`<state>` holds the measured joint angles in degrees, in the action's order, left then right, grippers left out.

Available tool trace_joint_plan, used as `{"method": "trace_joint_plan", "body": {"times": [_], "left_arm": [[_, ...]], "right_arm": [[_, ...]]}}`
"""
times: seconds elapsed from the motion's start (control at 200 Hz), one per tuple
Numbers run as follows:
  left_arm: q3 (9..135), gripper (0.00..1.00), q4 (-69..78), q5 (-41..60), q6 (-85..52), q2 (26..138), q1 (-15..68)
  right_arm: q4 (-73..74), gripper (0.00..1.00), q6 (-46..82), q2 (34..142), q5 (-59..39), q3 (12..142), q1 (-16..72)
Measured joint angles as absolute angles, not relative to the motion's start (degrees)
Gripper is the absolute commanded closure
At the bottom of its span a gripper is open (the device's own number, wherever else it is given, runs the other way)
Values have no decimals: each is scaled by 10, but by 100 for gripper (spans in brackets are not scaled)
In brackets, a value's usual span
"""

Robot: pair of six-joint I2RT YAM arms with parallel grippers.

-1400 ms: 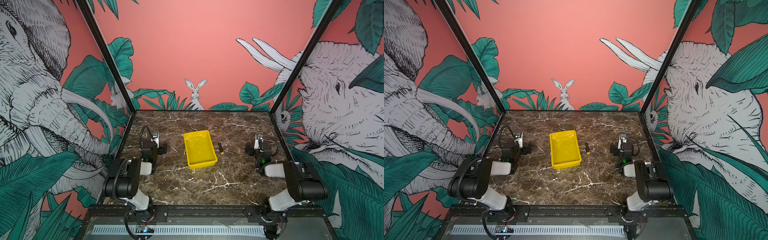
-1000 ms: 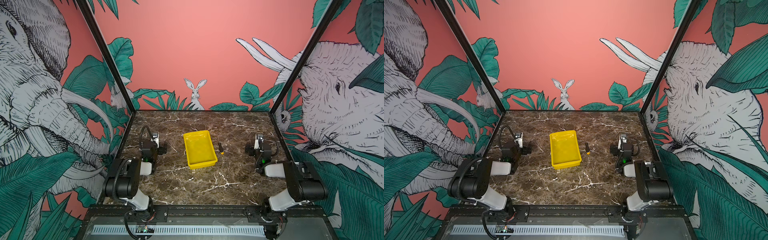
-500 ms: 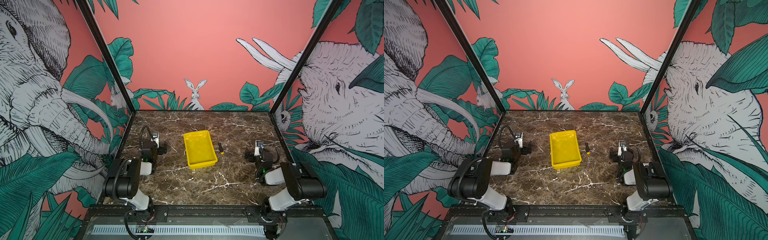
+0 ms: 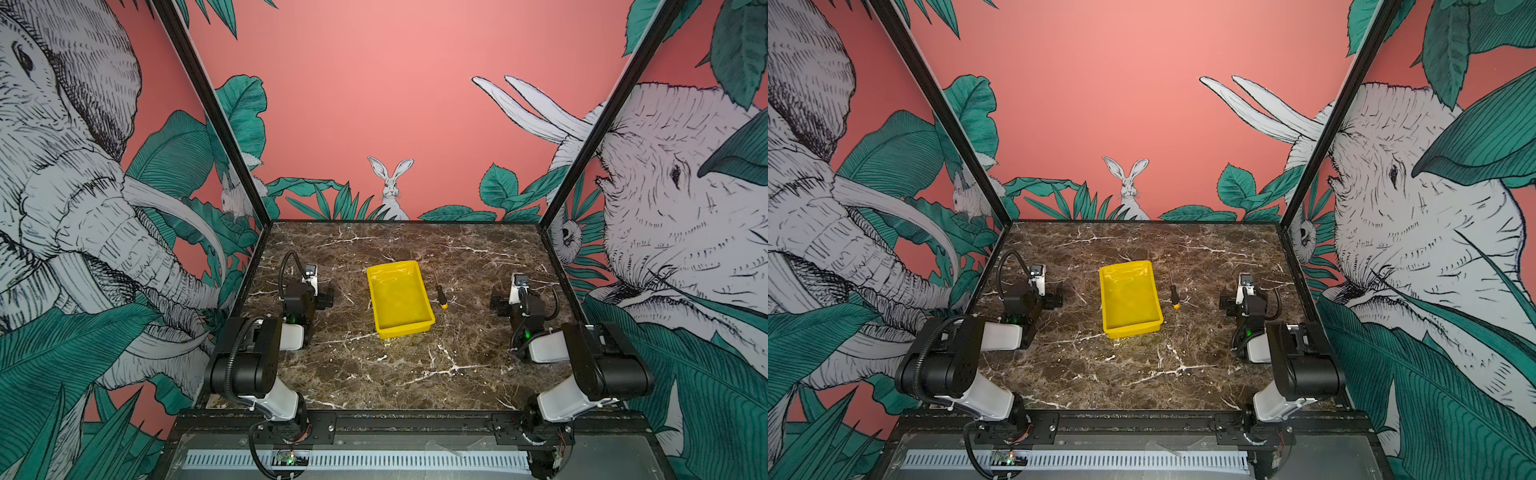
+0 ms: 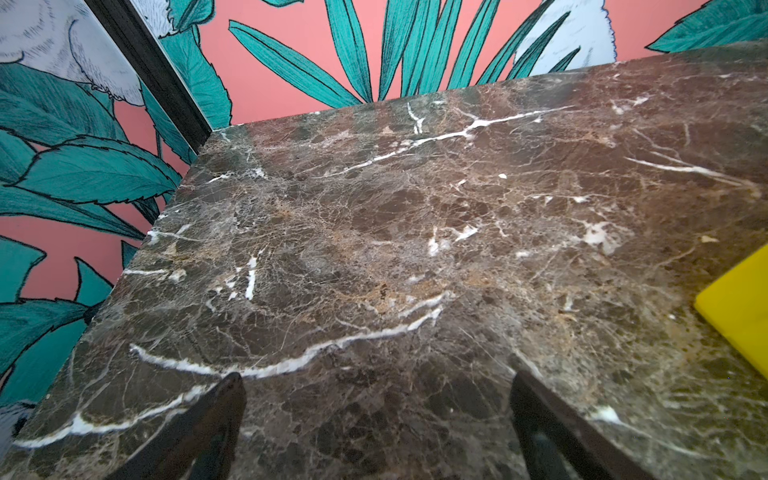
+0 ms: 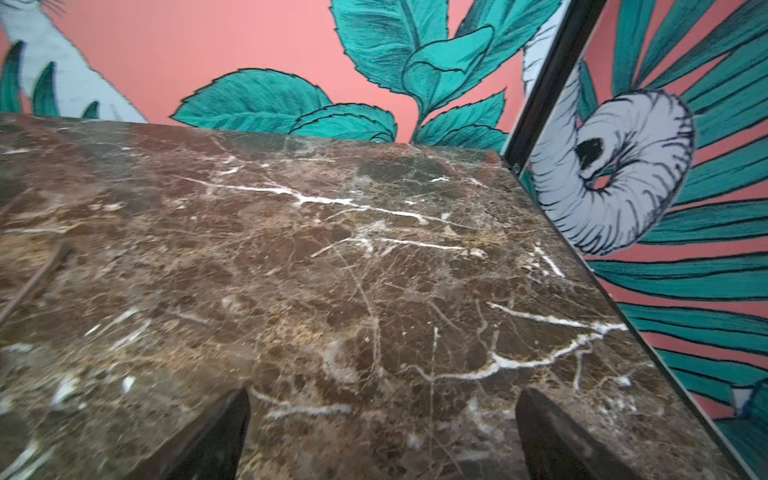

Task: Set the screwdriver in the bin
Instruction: 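Raise both arms and move the right gripper toward the screwdriver beside the bin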

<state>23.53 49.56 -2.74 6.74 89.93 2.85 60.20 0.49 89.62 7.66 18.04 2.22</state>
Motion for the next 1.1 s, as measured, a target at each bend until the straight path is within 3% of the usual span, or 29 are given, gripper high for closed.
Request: {"method": "trace_joint_plan", "body": {"times": [0.175,0.255,0.455,0.59,0.756,1.101], "left_arm": [[238,0,484,-53,60,896,29],[271,0,378,-82,43,858,29],[493,0,69,-104,-59,729,30],[656,0,-109,-96,-139,704,32],[769,0,-247,-59,-159,734,32],[694,0,-352,-9,-145,788,41]], "right_arm": [[567,1,17,895,123,204,22],[518,1,23,873,143,206,23],[214,1,77,698,172,331,23],[48,1,125,657,136,467,23],[-97,1,183,687,77,568,53],[-242,14,221,858,47,657,220]]}}
